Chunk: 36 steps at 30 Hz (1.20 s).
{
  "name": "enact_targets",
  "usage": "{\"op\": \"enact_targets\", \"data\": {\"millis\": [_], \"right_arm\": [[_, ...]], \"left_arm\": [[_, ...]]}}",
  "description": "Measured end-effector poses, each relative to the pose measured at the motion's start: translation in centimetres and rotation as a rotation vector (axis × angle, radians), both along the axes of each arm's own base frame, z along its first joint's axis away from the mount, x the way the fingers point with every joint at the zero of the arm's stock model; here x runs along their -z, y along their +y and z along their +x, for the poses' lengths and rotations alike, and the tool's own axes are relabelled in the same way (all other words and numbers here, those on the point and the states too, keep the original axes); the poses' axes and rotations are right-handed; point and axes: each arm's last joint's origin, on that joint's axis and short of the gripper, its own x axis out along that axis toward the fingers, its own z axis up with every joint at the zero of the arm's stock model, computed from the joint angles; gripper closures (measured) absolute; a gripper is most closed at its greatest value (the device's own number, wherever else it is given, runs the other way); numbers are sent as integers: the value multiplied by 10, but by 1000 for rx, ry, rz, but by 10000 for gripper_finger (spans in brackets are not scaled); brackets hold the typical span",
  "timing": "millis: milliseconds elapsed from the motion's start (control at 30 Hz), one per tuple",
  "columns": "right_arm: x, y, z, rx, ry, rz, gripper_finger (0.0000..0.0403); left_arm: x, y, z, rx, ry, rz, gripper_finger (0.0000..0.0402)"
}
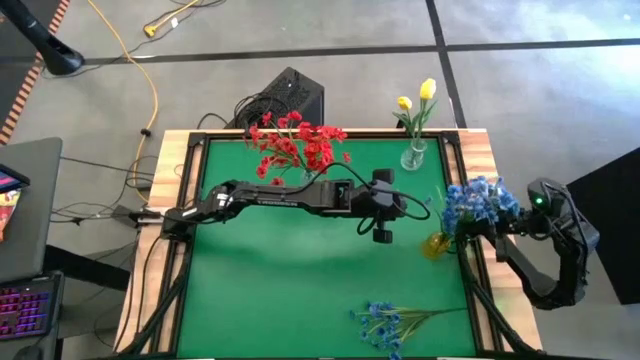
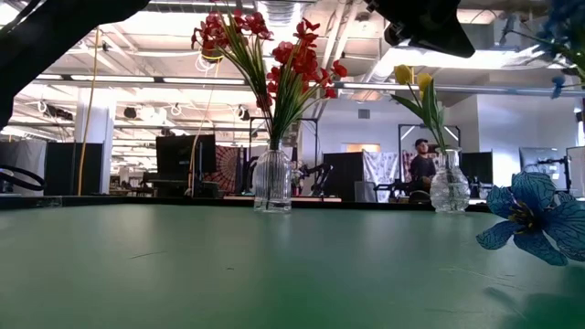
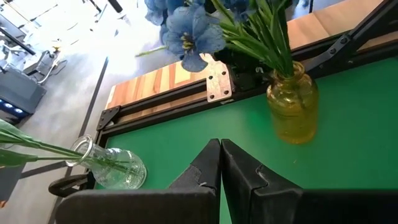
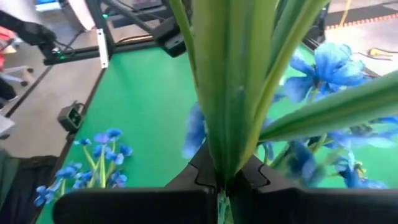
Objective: Sort flowers into vase by color
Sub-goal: Put the top blue flowers into the yellow transparent vase
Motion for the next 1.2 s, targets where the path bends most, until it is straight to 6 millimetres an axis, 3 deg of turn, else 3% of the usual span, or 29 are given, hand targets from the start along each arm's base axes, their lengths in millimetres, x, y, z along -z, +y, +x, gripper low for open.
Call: {"op": "enact_targets", "data": {"millis": [533, 733, 1200], "right_arm": [[0, -2, -7, -108, -2, -5, 364], [1, -4, -6, -64, 8, 15, 361], [0, -4, -5, -60, 7, 14, 296]], "left_arm": [[0, 3, 0, -7, 0, -2, 401], [0, 2, 0, 11, -1, -22, 401], [1, 2, 0, 16, 6, -28, 401]]}}
